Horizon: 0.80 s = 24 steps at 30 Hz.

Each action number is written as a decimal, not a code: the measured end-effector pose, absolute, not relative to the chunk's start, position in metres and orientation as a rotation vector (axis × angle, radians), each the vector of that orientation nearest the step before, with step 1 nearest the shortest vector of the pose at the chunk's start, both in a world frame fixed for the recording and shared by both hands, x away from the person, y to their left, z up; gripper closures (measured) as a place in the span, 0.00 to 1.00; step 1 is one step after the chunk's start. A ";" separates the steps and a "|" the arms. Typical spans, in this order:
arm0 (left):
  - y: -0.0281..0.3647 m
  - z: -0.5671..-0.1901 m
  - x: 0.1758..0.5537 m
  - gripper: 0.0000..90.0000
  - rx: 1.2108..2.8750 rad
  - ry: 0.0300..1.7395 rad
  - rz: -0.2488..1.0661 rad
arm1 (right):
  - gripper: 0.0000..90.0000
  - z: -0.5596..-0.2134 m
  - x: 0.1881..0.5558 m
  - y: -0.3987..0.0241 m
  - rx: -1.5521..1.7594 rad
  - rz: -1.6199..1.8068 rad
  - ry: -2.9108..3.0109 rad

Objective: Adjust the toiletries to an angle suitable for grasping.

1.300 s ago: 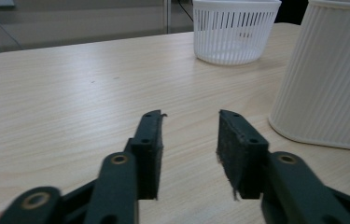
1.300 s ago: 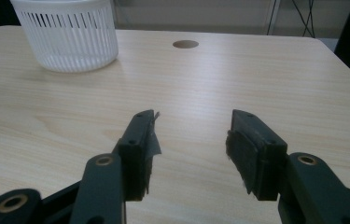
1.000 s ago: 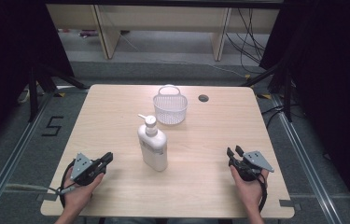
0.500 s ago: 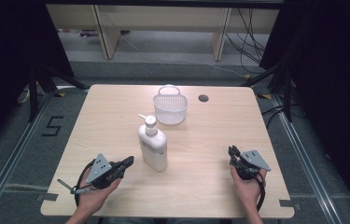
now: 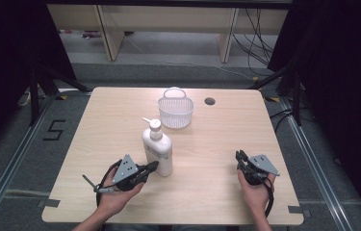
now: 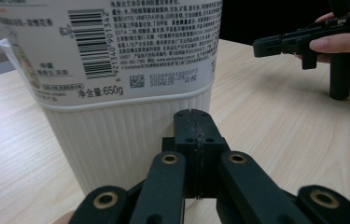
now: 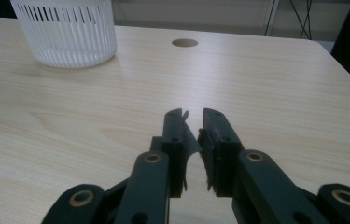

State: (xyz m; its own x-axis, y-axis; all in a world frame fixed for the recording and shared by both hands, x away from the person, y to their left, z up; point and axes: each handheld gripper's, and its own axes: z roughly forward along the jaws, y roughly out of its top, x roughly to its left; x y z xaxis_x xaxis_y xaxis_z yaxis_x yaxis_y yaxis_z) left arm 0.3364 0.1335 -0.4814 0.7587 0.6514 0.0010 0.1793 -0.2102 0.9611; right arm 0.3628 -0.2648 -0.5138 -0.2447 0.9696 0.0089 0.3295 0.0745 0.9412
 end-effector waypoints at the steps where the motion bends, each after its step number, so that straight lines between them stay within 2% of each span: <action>1: 0.131 -0.481 0.338 0.99 1.758 0.644 0.489 | 0.89 -0.514 0.362 -0.264 1.330 1.183 1.659; 24: 0.104 -0.481 0.352 0.99 1.788 0.634 0.479 | 0.84 -0.514 0.362 -0.264 1.326 1.187 1.661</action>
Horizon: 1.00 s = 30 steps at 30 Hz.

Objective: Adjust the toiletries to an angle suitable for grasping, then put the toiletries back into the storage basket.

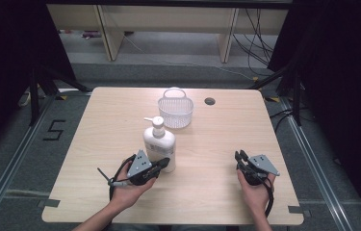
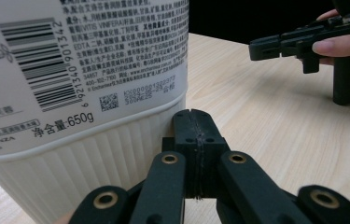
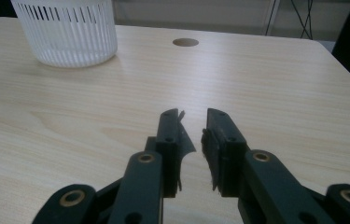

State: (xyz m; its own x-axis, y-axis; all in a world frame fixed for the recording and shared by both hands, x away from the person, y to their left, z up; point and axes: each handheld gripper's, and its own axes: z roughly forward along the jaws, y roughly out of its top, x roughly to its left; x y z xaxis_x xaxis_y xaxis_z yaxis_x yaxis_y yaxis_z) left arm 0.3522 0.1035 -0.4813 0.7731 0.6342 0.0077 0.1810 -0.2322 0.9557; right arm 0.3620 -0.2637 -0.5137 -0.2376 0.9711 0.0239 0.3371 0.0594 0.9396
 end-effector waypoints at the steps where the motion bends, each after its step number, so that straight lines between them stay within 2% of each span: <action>1: 0.103 -0.482 0.353 0.99 1.783 0.636 0.480 | 0.84 -0.514 0.362 -0.265 1.316 1.184 1.663; 10: 0.104 -0.480 0.355 0.98 1.778 0.623 0.496 | 0.81 -0.513 0.362 -0.266 1.301 1.186 1.667; 23: 0.153 -0.477 0.334 0.76 1.709 0.718 0.525 | 0.72 -0.514 0.362 -0.266 1.302 1.199 1.658; 30: 0.167 -0.486 0.332 0.57 1.637 0.798 0.548 | 0.62 -0.513 0.363 -0.269 1.315 1.184 1.680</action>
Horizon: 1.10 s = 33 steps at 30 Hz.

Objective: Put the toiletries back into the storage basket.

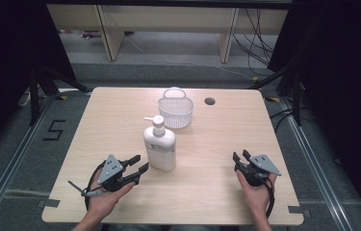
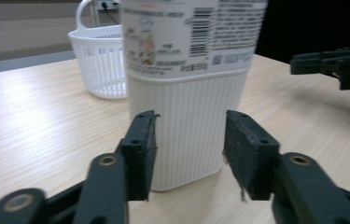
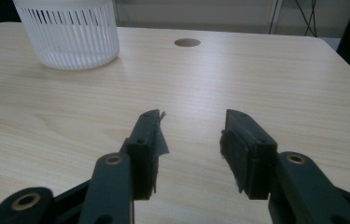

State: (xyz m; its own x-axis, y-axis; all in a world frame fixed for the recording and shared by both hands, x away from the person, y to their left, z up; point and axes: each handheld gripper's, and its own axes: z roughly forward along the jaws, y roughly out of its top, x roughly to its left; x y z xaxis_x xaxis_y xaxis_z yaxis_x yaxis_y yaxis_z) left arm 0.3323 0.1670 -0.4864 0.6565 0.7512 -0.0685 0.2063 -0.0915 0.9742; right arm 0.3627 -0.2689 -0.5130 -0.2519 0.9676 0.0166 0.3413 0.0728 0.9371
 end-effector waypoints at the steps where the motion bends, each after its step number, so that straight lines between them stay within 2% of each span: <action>1: 0.168 -0.487 0.332 0.55 1.645 0.807 0.559 | 0.60 -0.514 0.363 -0.268 1.322 1.213 1.662; 7: 0.167 -0.484 0.332 0.44 1.627 0.801 0.600 | 0.49 -0.514 0.365 -0.269 1.359 1.230 1.656; 11: 0.168 -0.477 0.330 0.43 1.580 0.813 0.622 | 0.49 -0.514 0.365 -0.271 1.360 1.208 1.653; 21: 0.157 -0.442 0.325 0.45 1.494 0.792 0.713 | 0.45 -0.514 0.363 -0.267 1.350 1.186 1.644; 33: 0.120 -0.404 0.340 0.47 1.495 0.734 0.763 | 0.45 -0.514 0.364 -0.266 1.337 1.186 1.663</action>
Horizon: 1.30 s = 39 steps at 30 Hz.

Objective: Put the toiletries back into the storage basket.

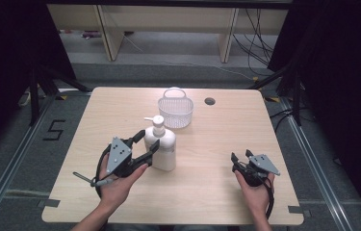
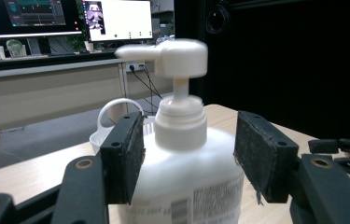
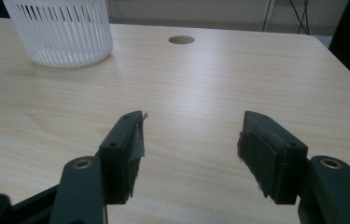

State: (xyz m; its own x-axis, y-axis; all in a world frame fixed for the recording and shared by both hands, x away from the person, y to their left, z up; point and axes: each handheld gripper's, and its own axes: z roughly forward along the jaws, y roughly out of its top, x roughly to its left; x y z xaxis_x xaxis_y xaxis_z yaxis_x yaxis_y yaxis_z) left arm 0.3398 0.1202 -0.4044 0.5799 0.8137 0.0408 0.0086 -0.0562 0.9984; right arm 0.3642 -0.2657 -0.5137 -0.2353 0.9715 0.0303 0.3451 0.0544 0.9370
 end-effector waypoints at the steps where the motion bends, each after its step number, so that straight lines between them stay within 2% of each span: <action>1: 0.117 -0.403 0.341 0.47 1.498 0.734 0.765 | 0.45 -0.513 0.364 -0.266 1.329 1.178 1.669; 26: 0.089 -0.382 0.367 0.52 1.505 0.857 0.836 | 0.45 -0.513 0.365 -0.264 1.335 1.164 1.678; 39: 0.083 -0.380 0.370 0.62 1.486 0.909 0.838 | 0.45 -0.513 0.365 -0.265 1.335 1.168 1.684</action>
State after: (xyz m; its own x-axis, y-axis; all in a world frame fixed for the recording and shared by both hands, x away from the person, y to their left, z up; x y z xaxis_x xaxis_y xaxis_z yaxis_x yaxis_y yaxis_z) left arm 0.3698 0.0831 -0.3798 0.4462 0.8949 0.0118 0.0841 -0.0551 0.9949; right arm 0.3646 -0.2645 -0.5133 -0.2408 0.9704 0.0195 0.3580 0.0701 0.9311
